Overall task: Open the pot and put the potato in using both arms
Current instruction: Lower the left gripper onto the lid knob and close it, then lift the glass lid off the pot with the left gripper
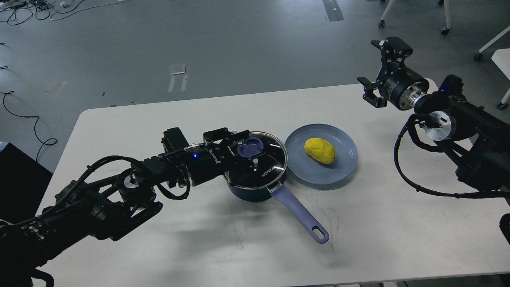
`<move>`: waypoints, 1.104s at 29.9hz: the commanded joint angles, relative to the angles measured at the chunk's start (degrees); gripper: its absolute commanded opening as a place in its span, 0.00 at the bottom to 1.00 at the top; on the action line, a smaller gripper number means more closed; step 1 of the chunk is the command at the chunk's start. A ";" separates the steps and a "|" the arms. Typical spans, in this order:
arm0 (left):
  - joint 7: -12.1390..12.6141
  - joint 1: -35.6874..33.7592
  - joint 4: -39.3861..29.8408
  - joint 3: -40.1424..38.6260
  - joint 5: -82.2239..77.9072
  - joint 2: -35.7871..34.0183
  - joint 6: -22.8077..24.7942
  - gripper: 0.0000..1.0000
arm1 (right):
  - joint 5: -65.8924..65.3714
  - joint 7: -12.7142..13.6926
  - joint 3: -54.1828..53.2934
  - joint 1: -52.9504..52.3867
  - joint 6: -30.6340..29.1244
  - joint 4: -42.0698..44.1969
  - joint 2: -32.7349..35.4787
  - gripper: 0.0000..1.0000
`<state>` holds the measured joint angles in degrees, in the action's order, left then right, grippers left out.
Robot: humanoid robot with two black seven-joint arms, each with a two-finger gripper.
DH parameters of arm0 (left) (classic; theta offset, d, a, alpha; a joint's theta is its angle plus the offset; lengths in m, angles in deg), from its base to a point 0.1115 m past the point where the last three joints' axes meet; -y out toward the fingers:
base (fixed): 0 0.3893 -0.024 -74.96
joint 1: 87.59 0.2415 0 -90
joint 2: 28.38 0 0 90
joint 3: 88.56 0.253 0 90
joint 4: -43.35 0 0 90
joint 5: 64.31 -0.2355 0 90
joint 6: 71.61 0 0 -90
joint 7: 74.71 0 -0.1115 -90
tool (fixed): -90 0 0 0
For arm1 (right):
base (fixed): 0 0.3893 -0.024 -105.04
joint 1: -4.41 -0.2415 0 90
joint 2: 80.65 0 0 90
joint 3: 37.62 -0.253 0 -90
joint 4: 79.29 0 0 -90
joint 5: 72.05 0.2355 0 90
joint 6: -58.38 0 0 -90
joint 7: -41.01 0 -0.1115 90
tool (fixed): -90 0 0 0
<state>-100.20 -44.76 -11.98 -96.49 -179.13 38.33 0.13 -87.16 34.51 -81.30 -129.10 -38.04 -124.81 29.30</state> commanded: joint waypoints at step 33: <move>-2.51 -2.92 -1.18 -0.51 3.11 -2.03 -0.11 0.40 | 0.00 0.01 0.09 0.09 0.00 0.95 -0.26 1.00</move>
<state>-102.72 -46.03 -12.97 -96.80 -177.66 37.24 0.04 -87.16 34.50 -81.21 -129.01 -38.08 -123.85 29.15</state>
